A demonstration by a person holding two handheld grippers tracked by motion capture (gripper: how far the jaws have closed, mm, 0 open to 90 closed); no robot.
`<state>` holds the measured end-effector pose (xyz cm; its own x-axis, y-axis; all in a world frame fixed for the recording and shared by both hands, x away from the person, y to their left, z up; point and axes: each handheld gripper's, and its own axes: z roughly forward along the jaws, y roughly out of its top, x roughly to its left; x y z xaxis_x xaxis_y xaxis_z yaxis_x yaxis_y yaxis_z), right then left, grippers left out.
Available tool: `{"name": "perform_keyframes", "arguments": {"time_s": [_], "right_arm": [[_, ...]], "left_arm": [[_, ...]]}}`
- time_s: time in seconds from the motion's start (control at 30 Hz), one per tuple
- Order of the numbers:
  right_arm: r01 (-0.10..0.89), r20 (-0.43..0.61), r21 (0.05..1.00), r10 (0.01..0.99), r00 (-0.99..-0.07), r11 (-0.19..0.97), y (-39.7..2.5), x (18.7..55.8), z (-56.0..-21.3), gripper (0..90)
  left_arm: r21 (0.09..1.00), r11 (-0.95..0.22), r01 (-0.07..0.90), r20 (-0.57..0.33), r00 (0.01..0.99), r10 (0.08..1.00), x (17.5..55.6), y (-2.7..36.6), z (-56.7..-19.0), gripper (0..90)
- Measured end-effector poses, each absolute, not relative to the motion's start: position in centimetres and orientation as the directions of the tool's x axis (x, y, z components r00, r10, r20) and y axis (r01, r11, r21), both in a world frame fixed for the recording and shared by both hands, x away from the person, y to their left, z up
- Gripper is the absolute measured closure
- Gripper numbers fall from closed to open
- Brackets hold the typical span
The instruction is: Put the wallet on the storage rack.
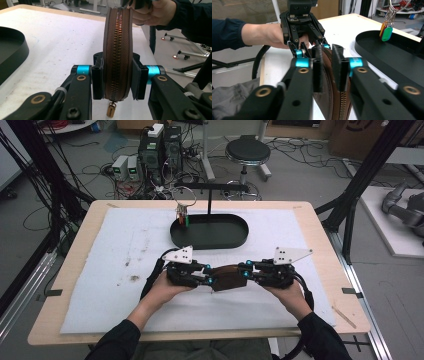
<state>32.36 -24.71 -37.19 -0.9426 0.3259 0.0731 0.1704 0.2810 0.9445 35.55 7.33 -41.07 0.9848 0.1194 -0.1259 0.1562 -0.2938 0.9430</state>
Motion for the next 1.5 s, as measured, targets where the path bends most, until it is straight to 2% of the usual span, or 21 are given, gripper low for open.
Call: {"name": "perform_keyframes", "arguments": {"time_s": [0.07, 0.27, 0.47, 0.8, 1.5], "right_arm": [[0.17, 0.072, 0.947, 0.336, -0.939, 0.272, -24.8, 32.4, -37.1, 67.1], [0.197, 0.096, 0.952, 0.381, -0.919, 0.236, -25.4, 32.7, -37.1, 43.2], [0.214, 0.117, 0.95, 0.375, -0.92, 0.228, -25.8, 33.1, -37.1, 31.3], [0.239, 0.136, 0.922, 0.326, -0.936, 0.304, -24.8, 33.3, -37.8, 27.3], [0.237, 0.133, 0.883, 0.269, -0.954, 0.404, -22.9, 33.4, -38.9, 28.7]], "left_arm": [[0.946, -0.288, 0.15, -0.12, 0.985, 0.122, 35.4, 7.5, -40.9, 68.0], [0.944, -0.311, 0.107, -0.07, 0.989, 0.128, 35.2, 7.9, -39.6, 68.0], [0.945, -0.317, 0.08, -0.044, 0.992, 0.12, 34.8, 8.1, -38.5, 67.9], [0.941, -0.329, 0.076, -0.041, 0.993, 0.112, 34.6, 8.4, -38.0, 67.9], [0.924, -0.378, 0.062, -0.036, 0.997, 0.074, 34.3, 7.7, -38.0, 67.8]]}}
